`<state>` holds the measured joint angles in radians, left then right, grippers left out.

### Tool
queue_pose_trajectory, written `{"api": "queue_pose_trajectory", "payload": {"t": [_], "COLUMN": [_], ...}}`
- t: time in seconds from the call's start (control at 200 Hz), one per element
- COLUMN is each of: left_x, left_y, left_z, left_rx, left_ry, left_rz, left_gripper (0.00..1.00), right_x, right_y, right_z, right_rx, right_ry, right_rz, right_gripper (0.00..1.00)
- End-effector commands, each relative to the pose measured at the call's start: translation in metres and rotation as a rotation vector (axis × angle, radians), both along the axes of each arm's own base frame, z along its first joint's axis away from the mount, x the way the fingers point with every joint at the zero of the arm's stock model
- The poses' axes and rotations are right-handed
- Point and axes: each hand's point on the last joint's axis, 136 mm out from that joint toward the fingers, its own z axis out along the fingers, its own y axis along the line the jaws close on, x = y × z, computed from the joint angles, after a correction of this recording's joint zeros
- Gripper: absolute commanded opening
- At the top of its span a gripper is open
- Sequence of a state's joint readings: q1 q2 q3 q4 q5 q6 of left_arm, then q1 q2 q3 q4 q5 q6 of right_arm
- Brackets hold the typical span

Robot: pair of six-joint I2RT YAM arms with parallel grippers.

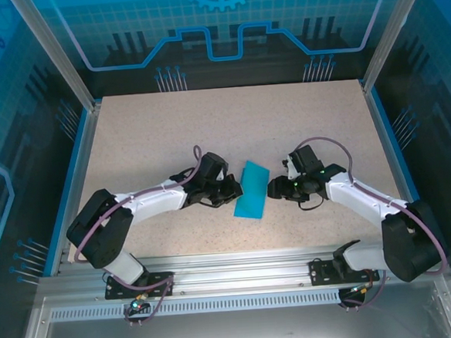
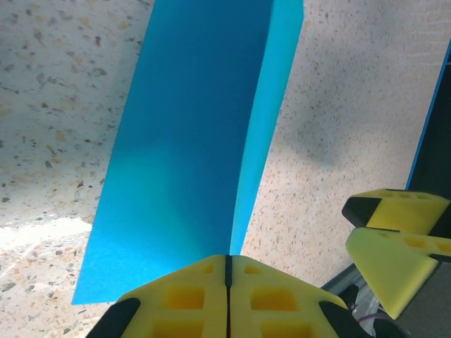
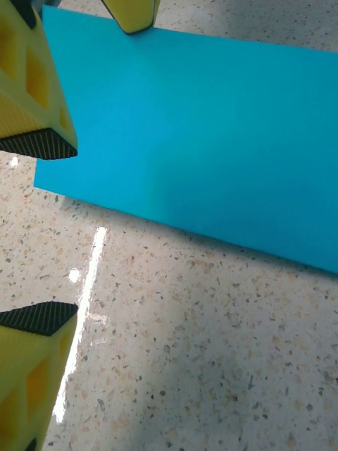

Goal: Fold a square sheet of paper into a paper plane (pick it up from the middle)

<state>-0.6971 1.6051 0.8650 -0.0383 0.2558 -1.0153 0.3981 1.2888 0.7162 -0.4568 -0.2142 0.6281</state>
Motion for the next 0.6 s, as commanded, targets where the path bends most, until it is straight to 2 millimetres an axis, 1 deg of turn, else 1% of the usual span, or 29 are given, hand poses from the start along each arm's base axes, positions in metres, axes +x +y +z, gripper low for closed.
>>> {"api": "queue_pose_trajectory", "payload": {"t": [0.0,0.085,0.195,0.255,0.32,0.455,0.595], "left_x": [0.000,-0.003,-0.004,-0.004,-0.004,-0.003,-0.002], "left_y": [0.001,-0.001,-0.004,-0.004,-0.004,0.000,-0.001], "left_z": [0.001,-0.001,-0.001,0.000,0.002,0.005,0.005], "left_rx": [-0.020,-0.010,-0.013,-0.015,-0.017,-0.007,-0.007], "left_ry": [-0.002,-0.001,0.001,0.001,-0.003,-0.006,-0.002], "left_rz": [0.063,0.077,0.089,0.097,0.105,0.122,0.128], "left_gripper": [0.08,0.09,0.11,0.11,0.11,0.12,0.12], "right_x": [-0.006,-0.006,-0.007,-0.008,-0.009,-0.016,-0.031], "right_y": [-0.008,-0.009,-0.010,-0.008,-0.004,0.016,0.044], "right_z": [-0.002,0.002,0.010,0.018,0.026,0.040,0.042], "right_rx": [-0.016,-0.016,-0.026,-0.026,-0.037,-0.043,-0.079], "right_ry": [0.004,-0.019,-0.093,-0.151,-0.226,-0.396,-0.506], "right_rz": [-0.004,0.001,0.023,0.060,0.105,0.237,0.355], "right_gripper": [0.59,0.59,0.59,0.60,0.58,0.57,0.58]}}
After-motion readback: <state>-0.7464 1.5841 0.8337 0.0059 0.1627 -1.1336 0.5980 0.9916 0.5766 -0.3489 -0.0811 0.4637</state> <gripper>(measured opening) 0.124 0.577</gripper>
